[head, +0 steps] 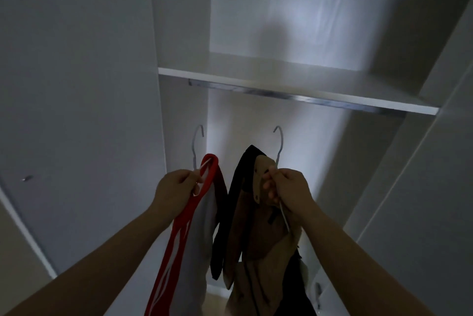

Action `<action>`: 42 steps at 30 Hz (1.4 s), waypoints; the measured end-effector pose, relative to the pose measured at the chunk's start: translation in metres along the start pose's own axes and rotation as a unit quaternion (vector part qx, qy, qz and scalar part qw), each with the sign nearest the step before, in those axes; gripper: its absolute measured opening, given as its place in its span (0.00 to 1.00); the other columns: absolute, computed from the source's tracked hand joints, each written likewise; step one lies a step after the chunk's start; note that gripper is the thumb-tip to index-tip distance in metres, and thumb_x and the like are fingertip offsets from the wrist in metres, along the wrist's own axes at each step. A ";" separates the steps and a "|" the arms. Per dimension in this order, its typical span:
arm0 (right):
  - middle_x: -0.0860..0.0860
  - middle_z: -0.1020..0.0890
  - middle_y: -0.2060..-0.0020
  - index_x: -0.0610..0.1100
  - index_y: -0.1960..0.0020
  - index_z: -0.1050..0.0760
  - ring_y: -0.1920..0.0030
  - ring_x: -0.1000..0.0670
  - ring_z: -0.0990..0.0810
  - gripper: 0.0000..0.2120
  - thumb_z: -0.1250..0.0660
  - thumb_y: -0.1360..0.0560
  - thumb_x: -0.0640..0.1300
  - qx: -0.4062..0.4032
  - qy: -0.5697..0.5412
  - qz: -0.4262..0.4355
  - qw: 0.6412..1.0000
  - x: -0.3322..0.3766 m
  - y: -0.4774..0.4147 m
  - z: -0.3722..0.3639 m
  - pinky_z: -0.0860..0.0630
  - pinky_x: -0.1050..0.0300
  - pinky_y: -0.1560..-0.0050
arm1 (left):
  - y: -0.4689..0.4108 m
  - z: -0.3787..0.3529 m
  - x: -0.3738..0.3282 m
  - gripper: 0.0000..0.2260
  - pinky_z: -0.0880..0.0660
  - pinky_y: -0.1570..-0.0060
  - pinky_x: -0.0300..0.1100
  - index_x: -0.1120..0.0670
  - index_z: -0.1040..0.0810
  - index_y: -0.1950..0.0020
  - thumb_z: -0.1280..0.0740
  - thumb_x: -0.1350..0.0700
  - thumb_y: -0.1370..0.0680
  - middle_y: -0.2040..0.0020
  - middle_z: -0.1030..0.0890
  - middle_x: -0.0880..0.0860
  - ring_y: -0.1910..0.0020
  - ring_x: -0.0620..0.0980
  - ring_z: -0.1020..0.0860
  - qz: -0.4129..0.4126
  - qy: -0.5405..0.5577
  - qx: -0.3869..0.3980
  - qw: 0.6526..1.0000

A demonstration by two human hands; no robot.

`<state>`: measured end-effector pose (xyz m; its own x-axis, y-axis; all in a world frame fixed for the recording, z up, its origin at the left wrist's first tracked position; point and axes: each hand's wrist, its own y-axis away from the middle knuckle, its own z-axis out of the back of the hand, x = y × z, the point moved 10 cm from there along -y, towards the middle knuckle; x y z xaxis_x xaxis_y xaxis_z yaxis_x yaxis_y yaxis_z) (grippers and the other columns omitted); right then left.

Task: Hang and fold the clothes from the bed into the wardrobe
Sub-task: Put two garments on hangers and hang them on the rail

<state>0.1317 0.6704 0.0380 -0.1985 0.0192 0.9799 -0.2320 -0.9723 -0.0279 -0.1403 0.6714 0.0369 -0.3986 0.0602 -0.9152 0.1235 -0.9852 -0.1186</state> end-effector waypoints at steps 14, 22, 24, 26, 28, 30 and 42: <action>0.48 0.20 0.73 0.38 0.59 0.20 0.77 0.55 0.23 0.17 0.40 0.18 0.45 0.031 0.027 -0.013 0.999 -0.032 -0.152 -0.099 0.26 0.65 0.75 | -0.134 -0.019 0.084 0.16 0.34 0.77 0.29 0.57 0.19 0.58 0.42 0.52 0.18 0.69 0.22 0.50 0.79 0.38 0.31 0.052 0.036 0.015 0.998; 0.47 0.21 0.76 0.35 0.61 0.21 0.77 0.49 0.24 0.18 0.40 0.19 0.44 0.009 0.018 -0.017 1.000 -0.031 -0.226 -0.128 0.24 0.61 0.76 | -0.171 -0.022 0.108 0.15 0.34 0.75 0.31 0.56 0.19 0.58 0.41 0.53 0.18 0.68 0.21 0.49 0.78 0.39 0.30 0.061 0.044 0.011 0.997; 0.47 0.21 0.77 0.35 0.62 0.21 0.77 0.50 0.23 0.19 0.40 0.19 0.45 0.006 0.025 -0.015 1.000 -0.023 -0.251 -0.138 0.24 0.61 0.76 | -0.185 -0.019 0.108 0.16 0.34 0.73 0.32 0.56 0.19 0.58 0.41 0.51 0.18 0.68 0.21 0.50 0.78 0.38 0.30 0.056 0.039 0.001 0.998; 0.49 0.21 0.79 0.36 0.63 0.22 0.79 0.51 0.24 0.18 0.40 0.19 0.44 0.005 0.027 -0.012 1.000 -0.017 -0.276 -0.150 0.26 0.63 0.77 | -0.196 -0.017 0.110 0.16 0.34 0.71 0.33 0.55 0.19 0.59 0.42 0.51 0.18 0.68 0.21 0.49 0.78 0.38 0.29 0.051 0.035 -0.006 0.998; 0.49 0.22 0.79 0.36 0.64 0.23 0.79 0.52 0.24 0.17 0.40 0.19 0.41 0.012 0.018 -0.014 1.000 -0.012 -0.300 -0.167 0.26 0.63 0.78 | -0.205 -0.014 0.118 0.16 0.33 0.69 0.34 0.55 0.19 0.59 0.41 0.52 0.18 0.69 0.21 0.49 0.77 0.37 0.28 0.056 0.048 -0.018 0.997; 0.49 0.22 0.80 0.35 0.64 0.23 0.80 0.52 0.24 0.17 0.40 0.20 0.39 0.018 0.013 -0.016 1.000 -0.011 -0.323 -0.183 0.26 0.63 0.78 | -0.214 -0.013 0.129 0.14 0.33 0.68 0.35 0.53 0.20 0.59 0.41 0.53 0.18 0.70 0.22 0.48 0.76 0.36 0.27 0.069 0.055 -0.023 0.996; 0.48 0.22 0.77 0.37 0.63 0.23 0.80 0.52 0.25 0.17 0.43 0.19 0.40 0.035 -0.013 0.013 0.999 -0.014 -0.422 -0.254 0.26 0.62 0.77 | -0.255 -0.012 0.182 0.12 0.36 0.77 0.28 0.58 0.20 0.58 0.40 0.58 0.20 0.70 0.22 0.50 0.77 0.38 0.29 0.119 0.087 -0.081 0.986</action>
<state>-0.0096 1.1401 -0.0138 -0.1792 -0.0110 0.9837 -0.1589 -0.9865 -0.0400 -0.2336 0.9359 -0.1044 -0.1808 -0.1286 -0.9751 0.3438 -0.9371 0.0598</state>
